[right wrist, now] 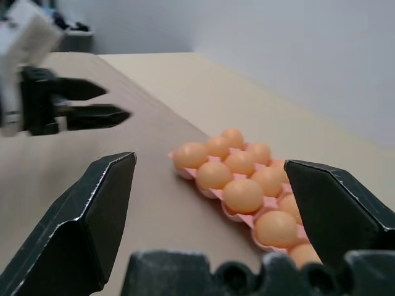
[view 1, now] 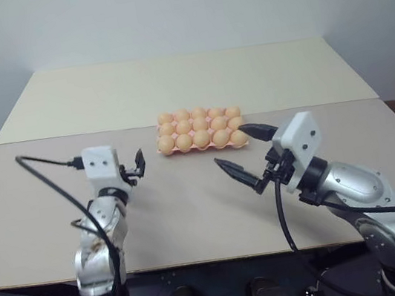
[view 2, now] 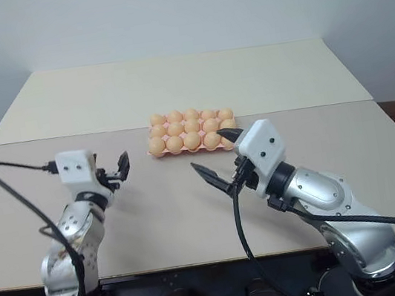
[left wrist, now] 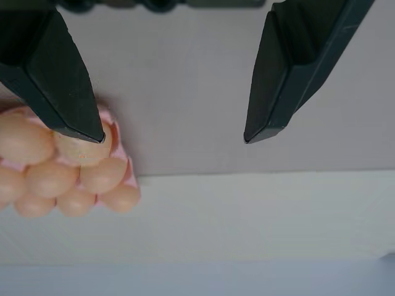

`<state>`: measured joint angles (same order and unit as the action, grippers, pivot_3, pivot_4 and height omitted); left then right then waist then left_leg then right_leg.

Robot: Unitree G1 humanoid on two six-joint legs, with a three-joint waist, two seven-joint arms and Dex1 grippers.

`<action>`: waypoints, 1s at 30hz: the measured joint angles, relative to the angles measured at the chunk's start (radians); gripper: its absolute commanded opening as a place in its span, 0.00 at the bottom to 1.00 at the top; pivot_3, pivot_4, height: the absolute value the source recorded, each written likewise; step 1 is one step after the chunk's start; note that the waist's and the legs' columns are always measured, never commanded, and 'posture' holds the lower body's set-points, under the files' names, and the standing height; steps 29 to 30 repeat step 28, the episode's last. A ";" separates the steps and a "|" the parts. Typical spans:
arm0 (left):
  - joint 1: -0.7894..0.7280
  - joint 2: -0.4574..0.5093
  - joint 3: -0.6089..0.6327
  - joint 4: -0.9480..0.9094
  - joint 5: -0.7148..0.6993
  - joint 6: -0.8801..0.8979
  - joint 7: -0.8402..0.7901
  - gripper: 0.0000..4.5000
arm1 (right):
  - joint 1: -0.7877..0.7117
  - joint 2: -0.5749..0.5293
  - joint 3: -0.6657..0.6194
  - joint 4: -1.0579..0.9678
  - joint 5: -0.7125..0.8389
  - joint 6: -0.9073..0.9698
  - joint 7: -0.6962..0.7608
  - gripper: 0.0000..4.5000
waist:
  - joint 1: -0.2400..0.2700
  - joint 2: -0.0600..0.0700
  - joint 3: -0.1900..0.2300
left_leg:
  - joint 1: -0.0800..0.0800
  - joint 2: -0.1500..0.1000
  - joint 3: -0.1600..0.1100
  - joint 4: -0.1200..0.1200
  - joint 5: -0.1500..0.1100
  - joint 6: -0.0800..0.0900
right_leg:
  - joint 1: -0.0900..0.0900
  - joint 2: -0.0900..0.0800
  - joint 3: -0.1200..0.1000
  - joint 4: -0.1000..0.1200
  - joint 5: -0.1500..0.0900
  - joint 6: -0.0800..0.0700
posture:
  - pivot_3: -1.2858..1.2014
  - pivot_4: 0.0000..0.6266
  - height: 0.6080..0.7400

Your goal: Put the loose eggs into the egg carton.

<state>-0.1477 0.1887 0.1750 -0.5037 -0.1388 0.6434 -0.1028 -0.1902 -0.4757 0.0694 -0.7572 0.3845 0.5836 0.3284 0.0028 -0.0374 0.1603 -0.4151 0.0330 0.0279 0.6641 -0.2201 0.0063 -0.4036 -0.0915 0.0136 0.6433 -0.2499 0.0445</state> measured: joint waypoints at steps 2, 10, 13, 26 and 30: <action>0.043 -0.001 0.001 -0.028 -0.006 -0.015 -0.007 0.87 | 0.050 0.036 0.006 0.035 -0.051 -0.080 -0.012 1.00 | 0.000 0.000 0.000 | 0.000 0.000 0.000 0.000 0.000 0.000 | 0.000 0.000 0.000 0.000 0.000 0.000 | 0.52 0.24 1.00; 0.216 -0.046 -0.025 -0.108 -0.007 -0.131 -0.008 0.87 | 0.281 0.249 -0.047 0.183 -0.183 -0.397 -0.125 1.00 | 0.000 0.000 0.000 | 0.001 0.000 0.001 -0.001 0.000 0.000 | 0.000 0.000 0.001 -0.001 0.000 0.000 | 0.52 0.24 1.00; 0.252 -0.079 -0.037 -0.108 0.016 -0.175 0.022 0.87 | 0.346 0.261 -0.074 0.250 -0.218 -0.470 -0.137 1.00 | -0.001 0.000 0.000 | 0.001 0.001 0.001 -0.001 0.000 0.000 | 0.000 0.000 0.001 -0.001 0.000 -0.001 | 0.52 0.24 1.00; 0.359 -0.090 -0.083 -0.108 0.054 -0.316 0.033 0.87 | 0.318 0.338 -0.151 0.360 -0.300 -0.545 -0.255 1.00 | -0.008 0.002 -0.001 | 0.001 0.002 0.002 -0.001 0.000 0.000 | 0.000 0.001 0.001 -0.001 -0.001 -0.002 | 0.52 0.24 1.00; 0.359 -0.079 -0.085 -0.108 0.056 -0.320 0.028 0.87 | 0.318 0.335 -0.164 0.374 -0.303 -0.545 -0.260 1.00 | -0.009 0.002 -0.001 | 0.001 0.002 0.002 -0.001 0.000 0.000 | -0.001 0.001 0.001 -0.001 -0.002 -0.002 | 0.52 0.24 1.00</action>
